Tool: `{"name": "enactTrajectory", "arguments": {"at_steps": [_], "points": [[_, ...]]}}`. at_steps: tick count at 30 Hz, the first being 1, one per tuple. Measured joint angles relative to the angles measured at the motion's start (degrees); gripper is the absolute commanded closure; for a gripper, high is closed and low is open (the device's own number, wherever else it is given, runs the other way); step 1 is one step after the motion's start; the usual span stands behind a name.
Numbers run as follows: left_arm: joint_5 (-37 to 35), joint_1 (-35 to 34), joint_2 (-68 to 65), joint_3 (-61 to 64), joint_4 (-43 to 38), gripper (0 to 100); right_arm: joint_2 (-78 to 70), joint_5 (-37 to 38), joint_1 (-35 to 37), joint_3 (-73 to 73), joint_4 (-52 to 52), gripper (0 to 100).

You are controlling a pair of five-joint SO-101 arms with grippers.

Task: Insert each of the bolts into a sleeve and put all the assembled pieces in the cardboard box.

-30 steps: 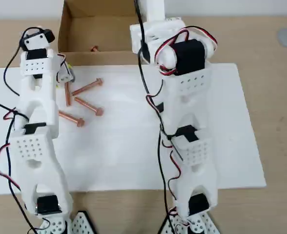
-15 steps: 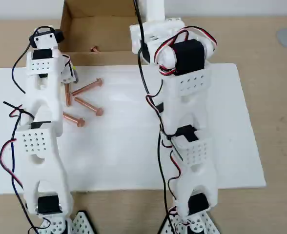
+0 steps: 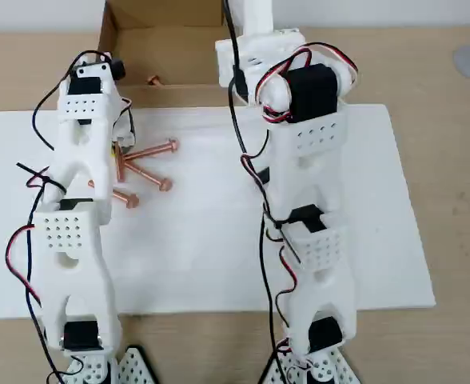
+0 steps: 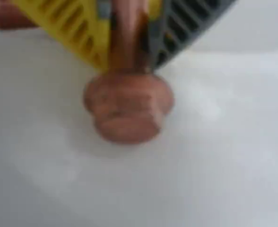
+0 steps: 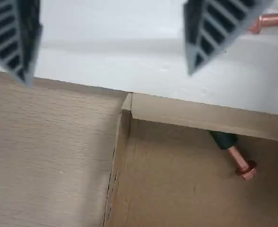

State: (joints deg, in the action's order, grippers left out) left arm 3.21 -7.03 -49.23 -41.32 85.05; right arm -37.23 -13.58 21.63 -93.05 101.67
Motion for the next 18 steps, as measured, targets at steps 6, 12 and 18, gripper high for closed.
{"name": "enactTrajectory", "arguments": {"at_steps": [6,12,18], "points": [[0.00,0.00,-1.05,-5.45,2.64,99,0.00,0.00,0.00,0.00,0.00,74.8],[0.62,-0.44,-1.23,-21.80,12.31,99,0.00,0.00,-0.09,0.00,0.00,74.8],[1.76,-0.26,-0.79,-32.97,15.03,99,0.00,0.00,-0.26,0.00,0.00,74.8]]}}
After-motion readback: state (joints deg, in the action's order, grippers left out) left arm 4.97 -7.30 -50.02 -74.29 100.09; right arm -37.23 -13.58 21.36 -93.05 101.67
